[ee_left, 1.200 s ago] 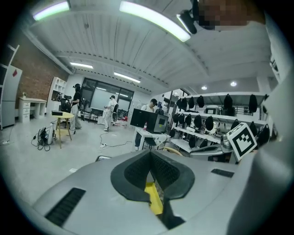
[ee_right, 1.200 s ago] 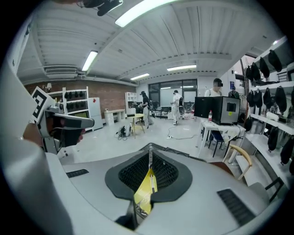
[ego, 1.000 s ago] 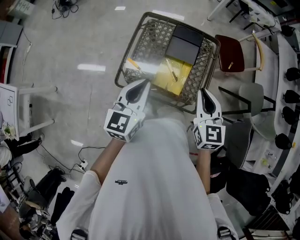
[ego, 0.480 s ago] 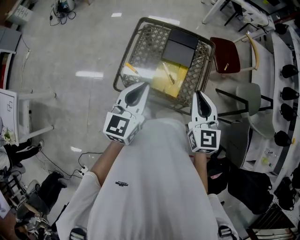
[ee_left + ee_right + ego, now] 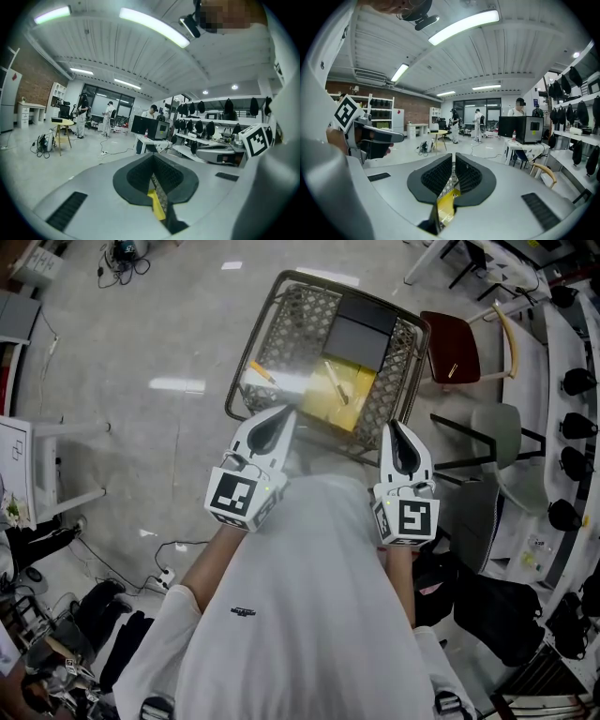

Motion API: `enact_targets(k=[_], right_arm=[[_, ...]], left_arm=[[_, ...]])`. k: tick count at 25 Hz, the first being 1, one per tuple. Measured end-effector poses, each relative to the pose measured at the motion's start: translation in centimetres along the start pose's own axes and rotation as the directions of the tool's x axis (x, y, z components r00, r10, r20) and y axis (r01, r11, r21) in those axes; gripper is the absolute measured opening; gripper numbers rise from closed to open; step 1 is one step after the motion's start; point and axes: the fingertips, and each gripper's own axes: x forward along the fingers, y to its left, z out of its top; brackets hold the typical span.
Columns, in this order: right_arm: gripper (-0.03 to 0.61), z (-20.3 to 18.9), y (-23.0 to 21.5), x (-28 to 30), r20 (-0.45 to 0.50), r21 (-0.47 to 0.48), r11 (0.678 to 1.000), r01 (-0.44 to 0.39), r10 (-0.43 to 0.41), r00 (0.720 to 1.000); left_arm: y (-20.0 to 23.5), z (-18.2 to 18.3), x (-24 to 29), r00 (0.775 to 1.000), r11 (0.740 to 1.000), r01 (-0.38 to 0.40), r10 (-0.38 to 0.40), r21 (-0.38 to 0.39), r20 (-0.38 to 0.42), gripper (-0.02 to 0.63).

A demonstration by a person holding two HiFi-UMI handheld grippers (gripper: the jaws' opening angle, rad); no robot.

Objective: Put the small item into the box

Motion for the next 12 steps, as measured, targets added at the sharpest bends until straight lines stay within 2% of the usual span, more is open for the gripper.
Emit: enact_targets(k=[12], right_arm=[[0.015, -0.26, 0.34, -0.49, -0.005, 0.006, 1.000, -0.002, 0.002, 1.000]], left_arm=[[-0.30, -0.31, -0.51, 1.000, 1.000, -0.005, 0.005, -0.010, 0.000, 0.002]])
